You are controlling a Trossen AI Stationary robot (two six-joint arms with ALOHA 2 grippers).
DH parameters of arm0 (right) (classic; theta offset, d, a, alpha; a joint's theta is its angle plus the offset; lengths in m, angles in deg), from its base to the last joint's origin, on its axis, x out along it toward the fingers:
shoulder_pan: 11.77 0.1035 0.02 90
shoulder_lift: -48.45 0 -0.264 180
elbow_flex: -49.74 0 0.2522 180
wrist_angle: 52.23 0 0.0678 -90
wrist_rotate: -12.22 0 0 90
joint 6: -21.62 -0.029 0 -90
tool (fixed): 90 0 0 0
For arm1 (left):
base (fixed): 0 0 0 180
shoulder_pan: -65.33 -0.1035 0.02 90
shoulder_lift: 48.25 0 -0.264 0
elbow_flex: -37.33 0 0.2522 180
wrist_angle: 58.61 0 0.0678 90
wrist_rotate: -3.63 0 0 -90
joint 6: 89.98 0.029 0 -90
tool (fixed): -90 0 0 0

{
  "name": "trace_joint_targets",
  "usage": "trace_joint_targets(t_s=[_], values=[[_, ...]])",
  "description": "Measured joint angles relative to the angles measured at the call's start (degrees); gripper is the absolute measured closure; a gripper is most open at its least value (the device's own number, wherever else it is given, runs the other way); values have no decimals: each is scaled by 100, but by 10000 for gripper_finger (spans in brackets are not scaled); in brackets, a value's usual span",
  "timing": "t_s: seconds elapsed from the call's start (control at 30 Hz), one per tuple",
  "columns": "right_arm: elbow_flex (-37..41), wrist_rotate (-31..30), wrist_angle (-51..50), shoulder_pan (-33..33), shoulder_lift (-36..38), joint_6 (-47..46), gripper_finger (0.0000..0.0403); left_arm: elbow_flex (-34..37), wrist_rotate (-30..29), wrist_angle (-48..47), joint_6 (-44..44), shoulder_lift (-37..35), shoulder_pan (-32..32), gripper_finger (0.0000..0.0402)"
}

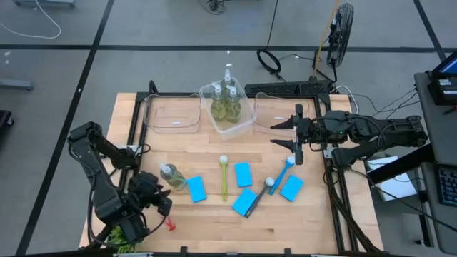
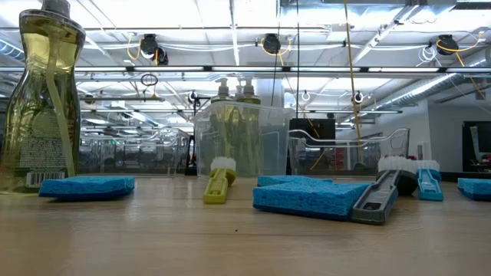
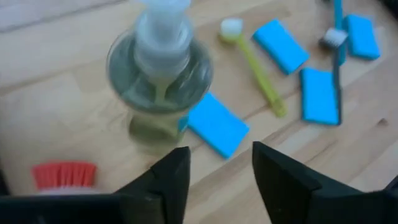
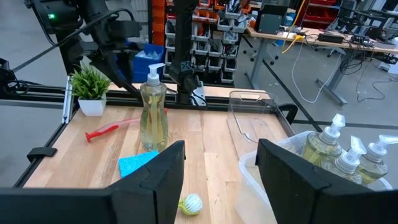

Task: Pick & Place Kitchen Sink Supplies
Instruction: Put the liquid dishwashing soap into the middle transparent bin

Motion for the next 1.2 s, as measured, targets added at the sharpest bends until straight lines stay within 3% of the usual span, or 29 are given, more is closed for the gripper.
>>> trace_joint_targets(t_s=[0.2, 0.5, 0.9, 1.2], values=[[0, 0, 2, -1, 0, -16, 216, 0, -165, -4, -63, 0, -4, 204], [0, 0, 3, -1, -1, -20, 217, 0, -816, -7, 339, -4, -16, 243], [0, 0, 48, 0, 0, -92, 216, 0, -639, -10, 1524, -4, -496, 254], [0, 13, 46, 0, -1, -131, 216, 327, -713, -4, 1585, -14, -830, 254]])
